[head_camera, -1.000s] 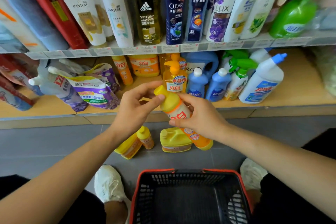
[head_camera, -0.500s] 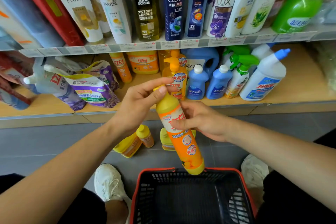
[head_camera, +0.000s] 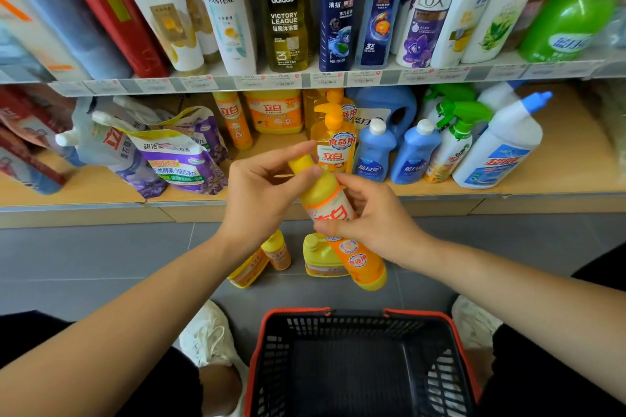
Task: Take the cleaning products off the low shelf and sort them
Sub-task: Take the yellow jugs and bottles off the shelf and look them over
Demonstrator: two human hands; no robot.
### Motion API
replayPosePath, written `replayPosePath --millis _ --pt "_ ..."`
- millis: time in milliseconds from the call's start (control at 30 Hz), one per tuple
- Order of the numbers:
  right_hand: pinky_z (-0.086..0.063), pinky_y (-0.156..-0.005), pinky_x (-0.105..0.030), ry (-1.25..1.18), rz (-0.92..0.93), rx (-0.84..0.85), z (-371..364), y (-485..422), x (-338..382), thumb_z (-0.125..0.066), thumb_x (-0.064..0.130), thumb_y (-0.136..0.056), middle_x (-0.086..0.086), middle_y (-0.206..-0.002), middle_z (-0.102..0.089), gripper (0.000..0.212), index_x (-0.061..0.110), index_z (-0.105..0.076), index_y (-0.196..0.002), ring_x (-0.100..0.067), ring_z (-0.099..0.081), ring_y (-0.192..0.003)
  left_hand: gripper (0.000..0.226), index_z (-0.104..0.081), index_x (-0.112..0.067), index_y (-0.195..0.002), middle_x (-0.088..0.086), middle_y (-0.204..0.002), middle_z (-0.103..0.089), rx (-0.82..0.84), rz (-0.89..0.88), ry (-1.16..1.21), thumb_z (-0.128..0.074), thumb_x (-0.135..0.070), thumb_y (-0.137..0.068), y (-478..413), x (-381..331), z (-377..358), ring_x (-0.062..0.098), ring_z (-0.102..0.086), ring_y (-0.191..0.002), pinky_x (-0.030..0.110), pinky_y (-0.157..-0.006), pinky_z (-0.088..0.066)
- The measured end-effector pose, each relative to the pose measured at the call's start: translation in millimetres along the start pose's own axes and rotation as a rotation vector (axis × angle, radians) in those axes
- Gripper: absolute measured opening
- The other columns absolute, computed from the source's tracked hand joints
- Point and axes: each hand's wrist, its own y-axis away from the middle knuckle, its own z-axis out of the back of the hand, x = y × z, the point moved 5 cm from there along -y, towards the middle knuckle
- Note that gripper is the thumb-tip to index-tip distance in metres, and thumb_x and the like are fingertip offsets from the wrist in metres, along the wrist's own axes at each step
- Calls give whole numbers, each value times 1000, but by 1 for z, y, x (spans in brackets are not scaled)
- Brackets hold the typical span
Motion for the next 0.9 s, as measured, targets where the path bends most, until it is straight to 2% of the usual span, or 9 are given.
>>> replayPosePath --millis 33,167,267,367,467,600,767,833,900 --pt "-61 -84 -36 68 27 -41 0 2 0 -88 32 -72 6 -107 -76 58 36 -65 -125 -13 -73 -98 33 -74 -19 -119 -4 -98 -79 -30 -7 -39 -78 -18 -86 1 0 0 16 -74 -84 36 -75 -64" --pt "-58 -88 -43 306 13 -203 2 9 -1 -82 54 -66 10 -116 -70 77 31 -57 -135 -12 -67 -103 30 -74 -29 -117 -8 -81 -76 -141 20 -199 -78 -33 -87 4 5 2 25 -72 -77 46 -68 -62" --pt "-55 -89 -44 420 10 -239 5 11 1 -82 56 -66 8 -119 -67 80 30 -56 -137 -16 -64 -106 30 -73 -30 -118 0 -76 -74 -147 45 -217 -75 -39 -89 2 10 3 32 -71 -78 50 -67 -61" --pt "-58 -86 -43 322 -1 -178 6 9 1 -84 54 -67 9 -114 -70 78 32 -57 -136 -13 -68 -101 23 -73 -32 -113 4 -86 -77 -80 55 -139 -71 -38 -91 0 11 3 32 -73 -85 52 -72 -61" --pt "-59 -82 -44 227 0 -113 6 6 2 -88 42 -70 8 -106 -73 68 32 -59 -131 -12 -71 -94 26 -72 -24 -112 -5 -90 -79 -29 92 -61 -69 -36 -89 -2 10 1 17 -76 -88 41 -73 -64" --pt "-56 -87 -51 177 -99 -18 13 -1 0 -88 28 -75 -6 -113 -67 62 27 -58 -129 -26 -68 -99 26 -71 -21 -114 -4 -96 -79 36 69 54 -68 -27 -89 -5 2 0 15 -76 -93 28 -73 -61" --pt "-57 -81 -32 -156 -331 209 18 -4 -1 -75 24 -77 -8 -121 -70 57 13 -52 -129 -22 -69 -106 32 -68 -13 -121 13 -113 -75 84 55 224 -66 -19 -90 -6 -1 4 29 -71 -110 43 -88 -60" --pt "-56 -87 -34 -158 -322 246 15 -5 -1 -75 18 -82 -13 -123 -69 56 16 -52 -133 -24 -68 -110 36 -67 -10 -123 17 -116 -74 94 70 268 -66 -22 -89 -4 1 3 32 -69 -114 46 -92 -58" --pt "-53 -101 -45 -136 -277 252 11 -5 0 -73 13 -88 -21 -128 -64 53 16 -55 -137 -30 -64 -117 38 -66 -8 -124 17 -118 -73 110 81 292 -65 -22 -89 -3 2 1 32 -68 -116 45 -93 -58"
